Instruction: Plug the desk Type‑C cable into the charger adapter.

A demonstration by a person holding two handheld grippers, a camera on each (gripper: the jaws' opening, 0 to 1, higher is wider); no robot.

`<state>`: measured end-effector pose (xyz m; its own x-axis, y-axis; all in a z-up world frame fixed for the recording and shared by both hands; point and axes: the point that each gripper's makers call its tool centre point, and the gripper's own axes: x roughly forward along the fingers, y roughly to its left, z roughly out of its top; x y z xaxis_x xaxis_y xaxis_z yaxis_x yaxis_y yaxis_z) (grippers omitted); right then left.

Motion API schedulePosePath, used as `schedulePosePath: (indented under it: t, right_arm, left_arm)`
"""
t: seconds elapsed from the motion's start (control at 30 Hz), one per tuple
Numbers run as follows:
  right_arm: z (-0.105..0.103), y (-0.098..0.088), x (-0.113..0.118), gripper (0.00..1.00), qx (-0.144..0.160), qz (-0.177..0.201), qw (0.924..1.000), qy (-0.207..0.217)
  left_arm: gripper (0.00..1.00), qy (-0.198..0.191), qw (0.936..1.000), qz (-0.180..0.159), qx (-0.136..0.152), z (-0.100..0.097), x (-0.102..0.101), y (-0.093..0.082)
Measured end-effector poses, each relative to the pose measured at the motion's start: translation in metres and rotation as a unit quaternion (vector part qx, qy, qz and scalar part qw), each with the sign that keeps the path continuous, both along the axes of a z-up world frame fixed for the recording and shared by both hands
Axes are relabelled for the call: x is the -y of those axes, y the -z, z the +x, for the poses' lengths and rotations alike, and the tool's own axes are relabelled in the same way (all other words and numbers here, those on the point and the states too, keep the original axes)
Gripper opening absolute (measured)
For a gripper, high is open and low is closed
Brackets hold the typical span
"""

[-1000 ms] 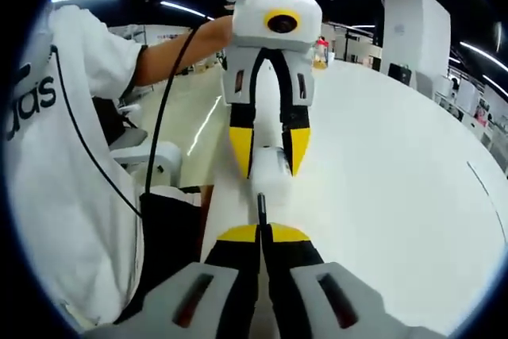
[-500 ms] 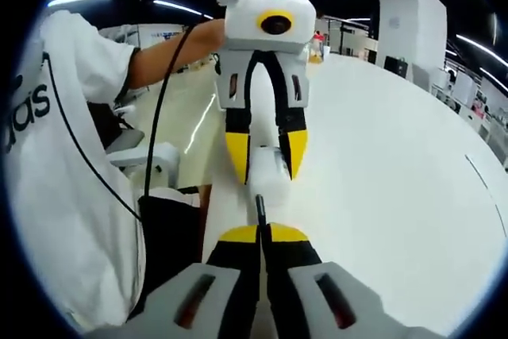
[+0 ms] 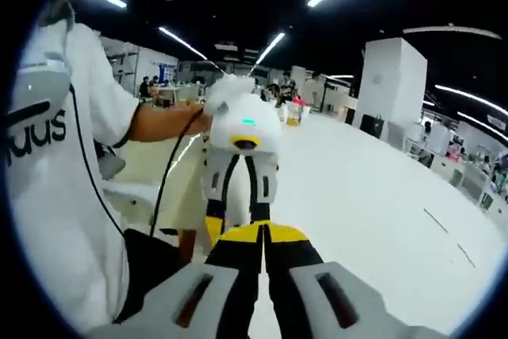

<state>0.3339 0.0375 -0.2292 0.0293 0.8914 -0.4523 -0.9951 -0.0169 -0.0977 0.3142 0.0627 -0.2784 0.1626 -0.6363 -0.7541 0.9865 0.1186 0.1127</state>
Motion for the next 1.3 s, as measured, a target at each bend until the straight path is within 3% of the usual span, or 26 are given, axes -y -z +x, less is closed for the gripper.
schedulePosePath:
  t: [0.03,0.07,0.13,0.2,0.23,0.33,0.6,0.93,1.3]
  right_arm:
    - [-0.002,0.012,0.004,0.07,0.004,-0.017,0.9998,0.004]
    - [-0.006,0.019,0.004,0.07,0.0,-0.014,0.9999,0.001]
    - [-0.016,0.022,0.006,0.07,-0.027,0.001,0.9996,0.002]
    - [-0.019,0.029,0.006,0.08,-0.039,-0.003,0.9992,-0.008]
    - [-0.022,0.035,0.006,0.08,-0.044,-0.014,0.9988,-0.016]
    - [-0.024,0.046,0.006,0.08,-0.041,-0.031,0.9983,-0.027]
    - [-0.022,0.05,0.003,0.08,-0.037,-0.038,0.9977,-0.042]
    - [-0.023,0.056,0.002,0.09,-0.016,-0.067,0.9956,-0.063]
    - [-0.024,0.058,-0.001,0.04,-0.017,-0.074,0.9943,-0.076]
  left_arm:
    - [0.24,0.001,1.0,0.002,-0.001,-0.01,0.005,0.001]
    - [0.24,0.004,0.9995,-0.011,-0.03,-0.016,0.008,0.0]
    - [0.24,0.003,0.9992,-0.014,-0.038,-0.022,0.01,0.0]
    - [0.24,0.001,0.9977,-0.03,-0.061,-0.02,0.008,0.0]
    - [0.24,-0.001,0.997,-0.037,-0.068,-0.001,-0.003,-0.001]
    - [0.24,-0.008,0.9975,-0.036,-0.06,0.0,-0.006,-0.001]
    - [0.23,-0.019,0.9979,-0.033,-0.052,0.01,-0.02,-0.002]
    - [0.24,-0.02,0.9981,-0.032,-0.049,0.003,-0.018,-0.002]
    - [0.23,-0.023,0.9977,-0.038,-0.05,0.0,-0.016,0.001]
